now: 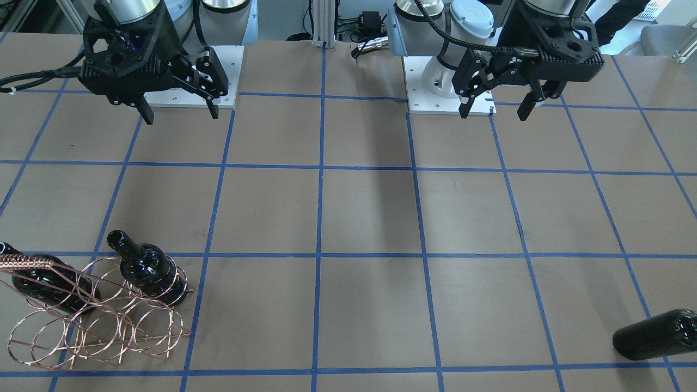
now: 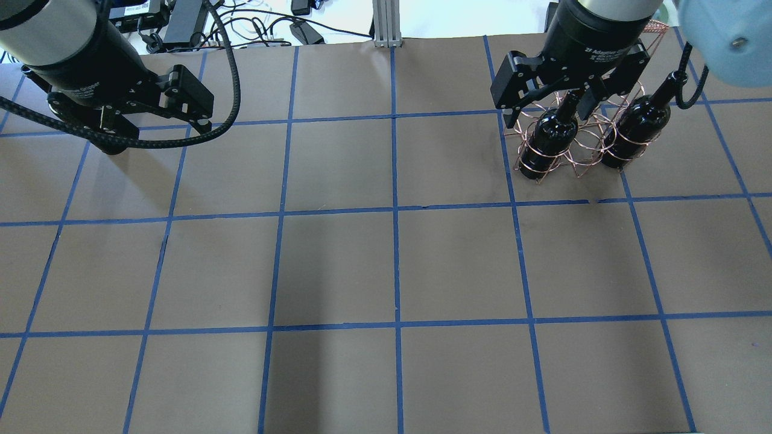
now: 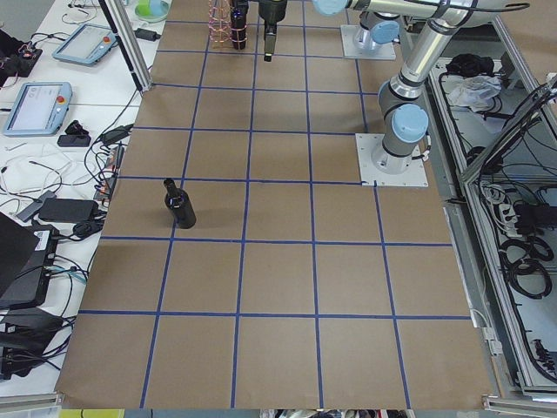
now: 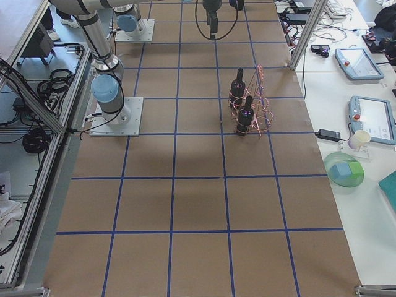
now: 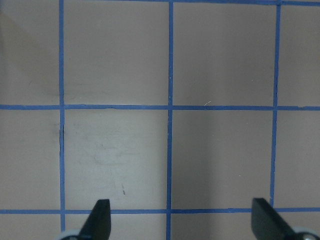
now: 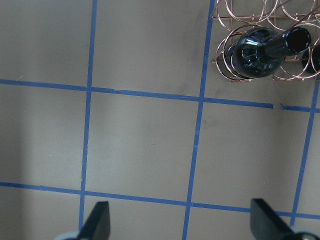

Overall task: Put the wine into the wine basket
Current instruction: 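Swing the left gripper out past the table edge beside the left arm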

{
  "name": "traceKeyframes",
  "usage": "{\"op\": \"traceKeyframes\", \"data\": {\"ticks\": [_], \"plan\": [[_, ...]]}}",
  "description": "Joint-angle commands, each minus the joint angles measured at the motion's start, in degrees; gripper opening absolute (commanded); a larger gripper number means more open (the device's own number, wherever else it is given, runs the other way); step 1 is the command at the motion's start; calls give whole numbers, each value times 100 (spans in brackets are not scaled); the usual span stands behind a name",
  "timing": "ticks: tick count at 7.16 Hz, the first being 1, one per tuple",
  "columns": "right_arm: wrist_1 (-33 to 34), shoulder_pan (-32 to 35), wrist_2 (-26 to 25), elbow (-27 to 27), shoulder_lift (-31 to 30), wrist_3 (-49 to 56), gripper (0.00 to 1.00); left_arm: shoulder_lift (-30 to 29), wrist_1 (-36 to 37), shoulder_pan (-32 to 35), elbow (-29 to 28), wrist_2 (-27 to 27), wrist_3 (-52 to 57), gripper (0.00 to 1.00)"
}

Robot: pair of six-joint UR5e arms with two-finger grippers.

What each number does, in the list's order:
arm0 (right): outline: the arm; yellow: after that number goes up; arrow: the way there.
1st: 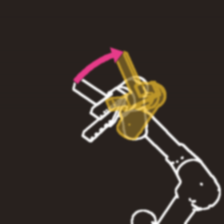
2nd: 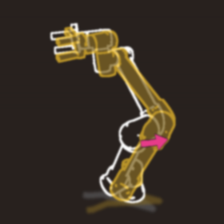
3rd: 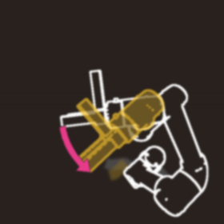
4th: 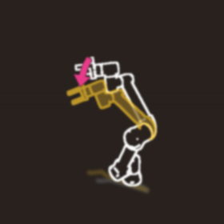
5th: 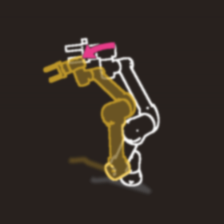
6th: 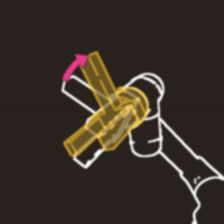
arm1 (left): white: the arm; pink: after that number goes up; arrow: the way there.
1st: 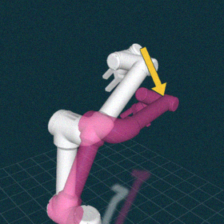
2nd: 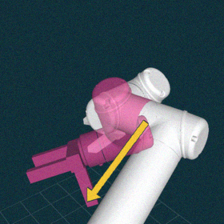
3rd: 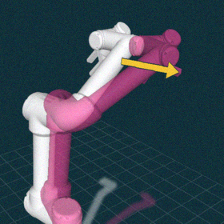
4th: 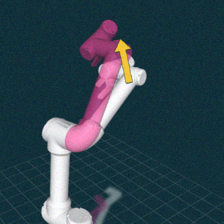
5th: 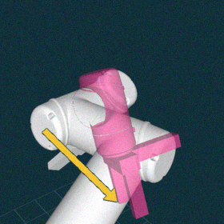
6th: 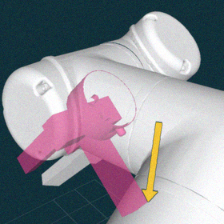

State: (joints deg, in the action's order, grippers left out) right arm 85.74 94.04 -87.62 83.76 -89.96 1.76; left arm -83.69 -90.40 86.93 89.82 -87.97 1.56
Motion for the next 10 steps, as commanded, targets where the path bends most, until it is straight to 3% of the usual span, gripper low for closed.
{"op": "traceKeyframes", "data": {"ticks": [1,4,7,8,10], "plan": [[65,0,17,0,-21,-52,100,-6,5,-26,35,-53,80,100],[65,0,26,0,-22,-53,100,11,101,-149,61,-36,238,100],[65,0,17,0,-22,-62,100,55,391,-712,280,-289,289,100],[65,0,17,0,-22,-62,100,46,966,-921,508,-500,501,100],[83,0,35,0,-30,-62,100,29,1190,-1578,816,-677,703,99]]}}
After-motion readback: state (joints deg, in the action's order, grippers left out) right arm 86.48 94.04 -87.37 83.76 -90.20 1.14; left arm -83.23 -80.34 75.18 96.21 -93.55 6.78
